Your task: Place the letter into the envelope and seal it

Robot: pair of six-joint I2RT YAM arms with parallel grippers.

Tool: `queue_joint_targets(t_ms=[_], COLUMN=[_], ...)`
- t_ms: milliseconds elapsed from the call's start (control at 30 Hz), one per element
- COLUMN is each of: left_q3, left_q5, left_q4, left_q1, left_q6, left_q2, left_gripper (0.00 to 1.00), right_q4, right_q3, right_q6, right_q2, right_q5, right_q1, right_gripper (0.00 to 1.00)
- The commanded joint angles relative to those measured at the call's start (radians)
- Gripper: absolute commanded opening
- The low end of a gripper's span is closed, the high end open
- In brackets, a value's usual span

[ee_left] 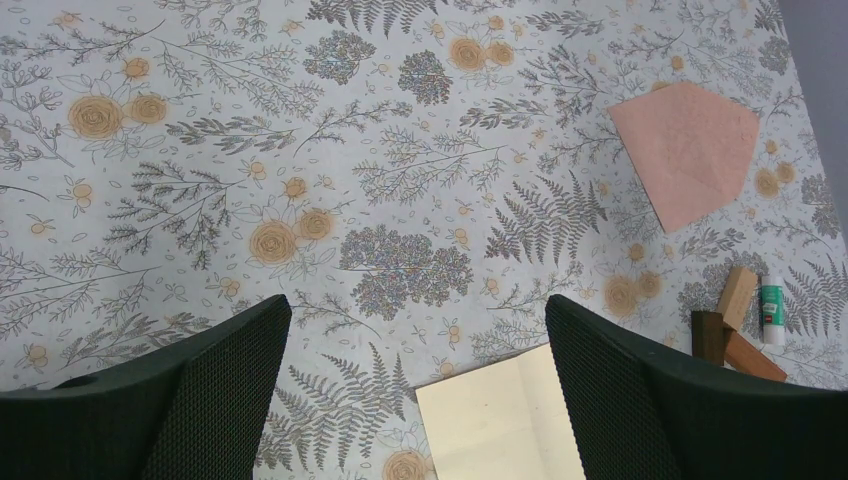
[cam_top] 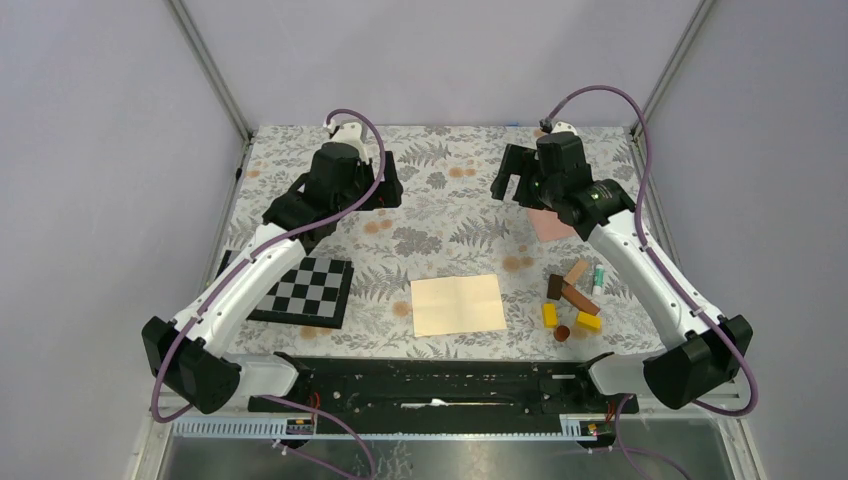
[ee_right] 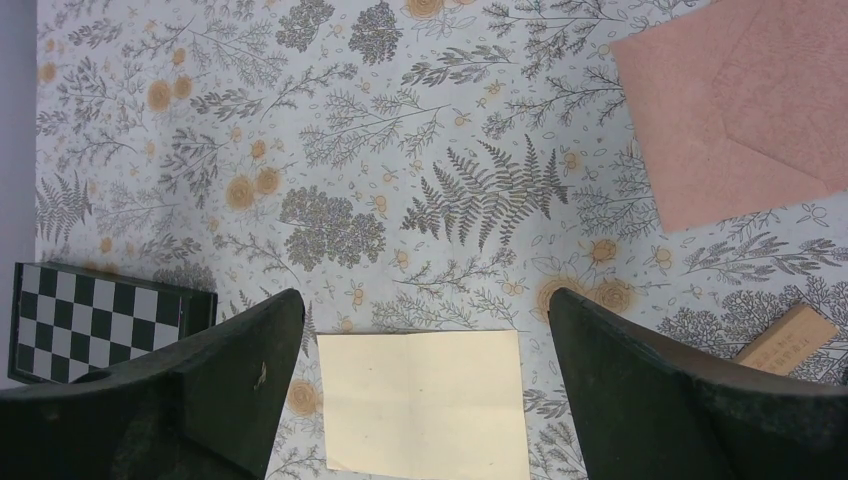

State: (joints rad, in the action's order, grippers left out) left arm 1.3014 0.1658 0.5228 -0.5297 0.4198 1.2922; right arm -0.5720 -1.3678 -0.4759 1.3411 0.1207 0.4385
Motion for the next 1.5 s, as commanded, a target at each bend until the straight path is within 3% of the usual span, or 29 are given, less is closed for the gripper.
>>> queue_joint_targets(t_ms=[0, 633, 867, 1033, 1133, 1467], left_q3=[0.002, -0.105, -0.177, -0.314, -0.39, -0.527], left_q5=[0.014, -0.055, -0.154, -0.256, -0.292, -0.216], left_q4=[-0.025, -0.027, -0.034, -0.106, -0.155, -0.181], left_q1=[0.007, 0.028, 0.032, 0.029, 0.005, -0.147], left_q6=[0.007, 0.026, 0.068, 0.142, 0.176, 0.251], left_q2=[-0.003, -0.046, -0.045, -0.043, -0.021, -0.008], left_gripper=[0.99, 0.99, 0.99, 0.99, 0.99, 0.99], right_q4=[0.004, -0.008, -0.009, -0.003, 0.02, 0.158], right_q3=[0.005, 0.066, 0.153, 0.263, 0.325, 0.536], right_q6=[0.005, -0.015, -0.036, -0.077, -0.101, -0.192], right_q2=[-0.026, -0.022, -0.022, -0.014, -0.011, 0.027], right_q5=[0.029, 0.049, 0.033, -0.043, -0.073, -0.147], right_q1=[-0.001, -0.002, -0.009, -0.004, 0.013, 0.126], right_gripper=[0.99, 0.99, 0.99, 0.99, 0.99, 0.99])
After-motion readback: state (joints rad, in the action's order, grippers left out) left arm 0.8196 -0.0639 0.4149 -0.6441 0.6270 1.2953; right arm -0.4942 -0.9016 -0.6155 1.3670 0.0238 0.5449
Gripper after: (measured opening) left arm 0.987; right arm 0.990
